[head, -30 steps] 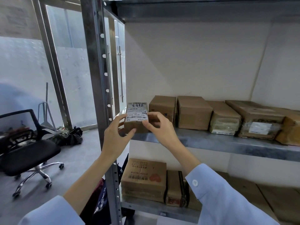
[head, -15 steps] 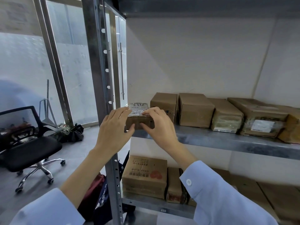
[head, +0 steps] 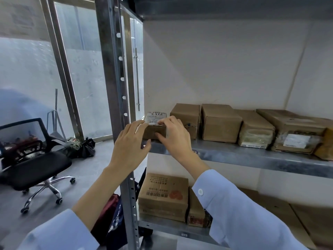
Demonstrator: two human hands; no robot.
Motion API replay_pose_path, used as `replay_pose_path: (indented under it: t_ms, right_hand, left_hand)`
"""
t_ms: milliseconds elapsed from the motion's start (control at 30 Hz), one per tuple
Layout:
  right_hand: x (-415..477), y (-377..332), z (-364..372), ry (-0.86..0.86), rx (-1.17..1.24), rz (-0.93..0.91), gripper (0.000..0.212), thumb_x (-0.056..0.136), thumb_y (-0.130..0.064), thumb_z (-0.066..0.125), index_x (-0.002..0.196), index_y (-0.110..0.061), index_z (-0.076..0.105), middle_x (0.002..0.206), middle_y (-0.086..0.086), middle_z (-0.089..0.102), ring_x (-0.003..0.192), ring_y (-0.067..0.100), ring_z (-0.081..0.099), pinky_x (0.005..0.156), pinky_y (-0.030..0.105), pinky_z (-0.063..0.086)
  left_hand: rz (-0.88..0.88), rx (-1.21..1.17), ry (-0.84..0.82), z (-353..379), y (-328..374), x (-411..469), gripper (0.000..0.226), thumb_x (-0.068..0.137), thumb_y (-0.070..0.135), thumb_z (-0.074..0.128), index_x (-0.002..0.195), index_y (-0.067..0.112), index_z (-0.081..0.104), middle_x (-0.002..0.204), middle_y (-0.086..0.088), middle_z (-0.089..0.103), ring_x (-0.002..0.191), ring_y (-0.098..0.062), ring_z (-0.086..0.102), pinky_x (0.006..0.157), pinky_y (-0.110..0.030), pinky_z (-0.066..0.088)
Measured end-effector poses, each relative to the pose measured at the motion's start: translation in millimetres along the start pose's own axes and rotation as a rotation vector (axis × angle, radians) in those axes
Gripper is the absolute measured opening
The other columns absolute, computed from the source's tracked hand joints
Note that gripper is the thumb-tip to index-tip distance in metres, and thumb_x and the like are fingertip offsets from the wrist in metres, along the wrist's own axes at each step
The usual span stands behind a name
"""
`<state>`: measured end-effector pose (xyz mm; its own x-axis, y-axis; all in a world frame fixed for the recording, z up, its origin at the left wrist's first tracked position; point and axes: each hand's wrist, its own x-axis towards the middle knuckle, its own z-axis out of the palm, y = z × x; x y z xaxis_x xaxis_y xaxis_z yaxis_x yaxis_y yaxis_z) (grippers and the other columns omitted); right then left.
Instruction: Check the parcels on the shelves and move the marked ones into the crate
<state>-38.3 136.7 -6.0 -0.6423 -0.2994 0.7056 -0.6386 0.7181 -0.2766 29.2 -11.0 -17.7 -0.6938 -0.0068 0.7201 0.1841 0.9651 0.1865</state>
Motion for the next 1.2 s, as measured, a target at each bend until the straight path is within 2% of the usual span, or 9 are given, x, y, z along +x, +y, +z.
replay_pose_path:
  t_ms: [167,433,600,767,967,1067,1200]
  right_hand:
    - [-1,3,-5,-0.023,-0.002,-0.034,0.042,0.087,-0.028,0.072,0.125,-0.017,0.061,0.124,0.002,0.058,0.113,0.020,0.051,0.086,0.036,0.051]
    - [-6,22,-37,0.060,-0.043,-0.094,0.043,0.085,-0.030,0.074,0.124,-0.016,0.063,0.120,0.002,0.060,0.110,0.022,0.054,0.085,0.037,0.052]
    - [-2,41,-62,0.138,-0.099,-0.066,0.040,0.086,-0.031,0.073,0.122,-0.016,0.064,0.117,0.001,0.061,0.110,0.023,0.054,0.086,0.039,0.050]
    - [3,59,-85,0.085,-0.284,-0.011,0.048,0.091,-0.040,0.065,0.134,-0.020,0.056,0.130,0.001,0.058,0.124,0.025,0.047,0.097,0.041,0.039]
    - [6,73,-96,-0.018,-0.447,0.027,0.060,0.094,-0.050,0.057,0.144,-0.019,0.045,0.147,0.002,0.045,0.146,0.026,0.025,0.115,0.047,0.021]
    - [8,79,-98,-0.075,-0.488,0.062,0.065,0.093,-0.053,0.055,0.146,-0.018,0.042,0.153,0.004,0.040,0.150,0.026,0.015,0.119,0.049,0.011]
    - [12,84,-96,-0.125,-0.492,0.095,0.066,0.091,-0.059,0.054,0.141,-0.017,0.048,0.154,0.005,0.037,0.150,0.026,0.012,0.120,0.048,0.009]
  left_hand:
    - [0.001,0.018,-0.023,0,1,3,0.055,0.085,0.027,0.071,0.136,0.012,0.053,0.140,-0.007,0.054,0.127,-0.028,0.051,0.104,-0.044,0.042]
    - [-0.021,0.028,-0.084,4,5,9,0.054,0.088,0.028,0.068,0.137,0.013,0.052,0.141,-0.007,0.053,0.131,-0.028,0.047,0.107,-0.045,0.039]
    - [0.042,0.055,-0.042,0,14,23,0.052,0.090,0.032,0.064,0.136,0.012,0.053,0.140,-0.007,0.053,0.130,-0.029,0.047,0.107,-0.046,0.037]
    - [0.138,0.073,-0.053,-2,27,55,0.058,0.095,0.040,0.056,0.145,0.014,0.043,0.148,-0.007,0.046,0.136,-0.028,0.041,0.113,-0.043,0.029]
    - [0.175,0.141,-0.135,7,37,81,0.069,0.095,0.052,0.049,0.150,0.014,0.033,0.154,-0.006,0.038,0.140,-0.028,0.036,0.115,-0.043,0.027]
    - [0.187,0.161,-0.159,11,42,89,0.070,0.095,0.055,0.047,0.151,0.015,0.032,0.153,-0.007,0.040,0.138,-0.028,0.038,0.113,-0.043,0.028]
    - [0.116,0.094,-0.238,17,44,97,0.074,0.090,0.061,0.051,0.150,0.021,0.033,0.149,-0.007,0.046,0.136,-0.029,0.041,0.113,-0.044,0.029]
